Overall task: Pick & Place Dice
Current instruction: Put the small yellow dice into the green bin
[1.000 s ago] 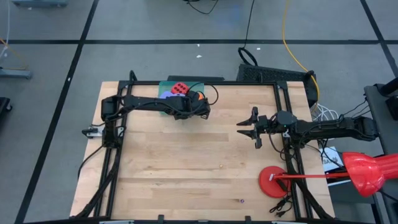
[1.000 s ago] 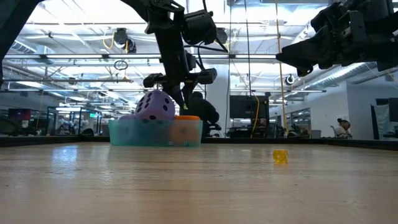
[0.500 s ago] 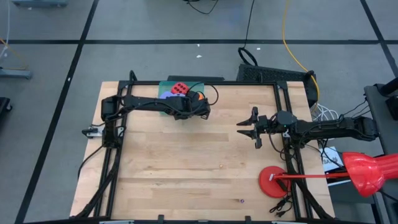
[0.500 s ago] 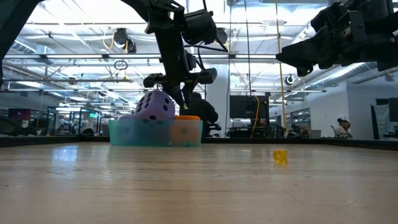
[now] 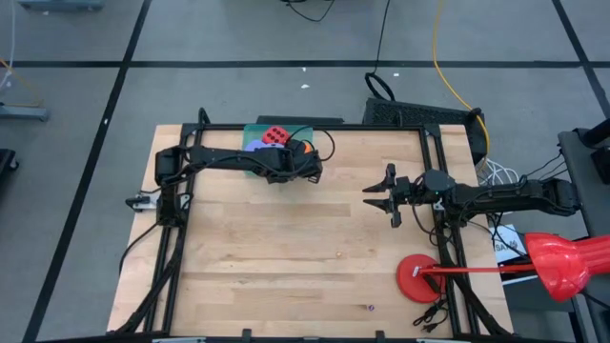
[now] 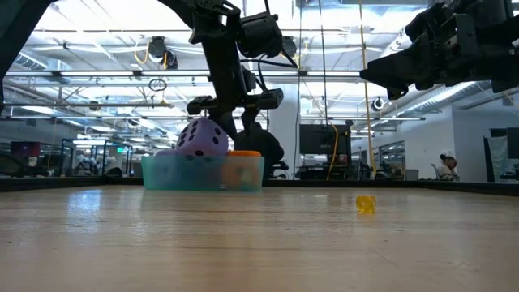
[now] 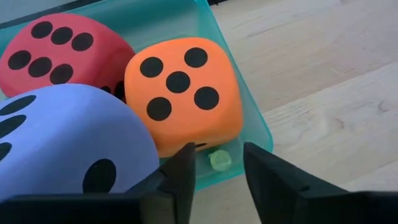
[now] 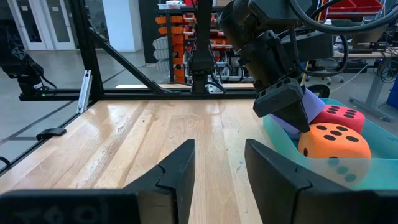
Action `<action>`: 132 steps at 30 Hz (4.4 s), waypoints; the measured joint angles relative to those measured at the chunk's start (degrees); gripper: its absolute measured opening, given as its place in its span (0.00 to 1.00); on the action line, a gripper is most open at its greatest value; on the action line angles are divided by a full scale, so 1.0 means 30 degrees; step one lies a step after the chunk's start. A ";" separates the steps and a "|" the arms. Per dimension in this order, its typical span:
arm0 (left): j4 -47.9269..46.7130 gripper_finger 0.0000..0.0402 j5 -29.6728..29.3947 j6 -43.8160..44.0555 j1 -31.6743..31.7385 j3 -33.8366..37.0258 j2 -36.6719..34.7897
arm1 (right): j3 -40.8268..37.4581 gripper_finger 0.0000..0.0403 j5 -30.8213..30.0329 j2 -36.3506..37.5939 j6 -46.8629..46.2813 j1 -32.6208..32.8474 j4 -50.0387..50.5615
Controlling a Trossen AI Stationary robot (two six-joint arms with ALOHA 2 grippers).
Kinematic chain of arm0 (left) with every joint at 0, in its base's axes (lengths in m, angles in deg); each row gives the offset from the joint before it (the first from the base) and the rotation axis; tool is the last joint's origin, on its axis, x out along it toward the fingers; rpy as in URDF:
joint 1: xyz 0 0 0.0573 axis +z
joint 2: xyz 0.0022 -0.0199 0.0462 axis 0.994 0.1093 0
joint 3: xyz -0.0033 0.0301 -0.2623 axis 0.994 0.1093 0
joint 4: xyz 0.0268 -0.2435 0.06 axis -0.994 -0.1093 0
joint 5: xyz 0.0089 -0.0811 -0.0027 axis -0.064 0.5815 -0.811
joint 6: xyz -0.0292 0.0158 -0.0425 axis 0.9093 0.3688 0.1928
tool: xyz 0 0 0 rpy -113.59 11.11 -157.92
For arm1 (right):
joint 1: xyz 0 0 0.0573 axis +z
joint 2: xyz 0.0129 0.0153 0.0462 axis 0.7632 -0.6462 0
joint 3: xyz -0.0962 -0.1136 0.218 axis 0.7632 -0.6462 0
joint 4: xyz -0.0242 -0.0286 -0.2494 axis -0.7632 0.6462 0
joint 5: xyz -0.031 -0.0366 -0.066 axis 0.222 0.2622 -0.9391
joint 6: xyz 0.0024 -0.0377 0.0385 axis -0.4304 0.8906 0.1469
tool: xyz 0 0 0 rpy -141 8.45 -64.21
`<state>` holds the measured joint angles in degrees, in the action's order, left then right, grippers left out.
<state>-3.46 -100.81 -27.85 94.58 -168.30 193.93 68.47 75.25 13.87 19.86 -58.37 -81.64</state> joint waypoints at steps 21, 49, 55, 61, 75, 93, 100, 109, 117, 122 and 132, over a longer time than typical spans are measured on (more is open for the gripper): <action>0.0969 0.41 -0.0231 -0.2370 -0.1218 -0.0022 -0.1471 | -0.0007 0.32 0.0004 0.0007 0.0000 -0.0006 -0.0051; 2.2336 0.38 0.7574 -1.4474 -0.5404 1.4619 -1.0854 | -0.0015 0.32 0.0000 0.0007 0.0000 0.0001 -0.0044; 2.2543 0.38 0.8518 -1.5436 -0.5180 1.8937 -1.5533 | -0.0013 0.32 0.0000 0.0007 0.0000 -0.0005 -0.0031; 2.0797 0.38 0.8523 -1.5443 -0.5185 2.2385 -2.0892 | -0.0015 0.32 0.0005 0.0000 0.0000 -0.0006 -0.0015; 1.4405 0.38 0.7928 -1.6212 -0.5180 2.4618 -3.0060 | -0.0015 0.32 0.0003 0.0006 0.0000 0.0000 -0.0007; 0.8441 0.38 0.6320 -1.5613 -0.5180 2.4618 -3.4495 | -0.0015 0.32 0.0007 0.0000 0.0000 -0.0004 0.0000; 0.8609 0.38 0.6325 -1.5494 -0.5180 2.4618 -3.4483 | -0.0015 0.32 0.0003 0.0003 0.0000 -0.0006 0.0000; 0.8663 0.38 0.6325 -1.5501 -0.5180 2.4618 -3.4476 | -0.0015 0.32 0.0007 0.0000 0.0000 -0.0005 0.0000; 0.8663 0.38 0.6327 -1.5509 -0.5180 2.4618 -3.4476 | -0.0015 0.32 0.0001 0.0000 0.0000 -0.0005 0.0000; 0.8663 0.38 0.6333 -1.5515 -0.5180 2.4618 -3.4476 | -0.0015 0.32 0.0002 0.0003 0.0000 -0.0003 0.0000; 0.8663 0.38 0.6333 -1.5523 -0.5180 2.4618 -3.4468 | -0.0024 0.32 0.0002 -0.0002 -0.1242 0.0261 -0.0637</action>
<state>22.53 -81.81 -74.42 79.04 -94.44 90.53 68.40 75.26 13.86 16.14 -57.59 -83.55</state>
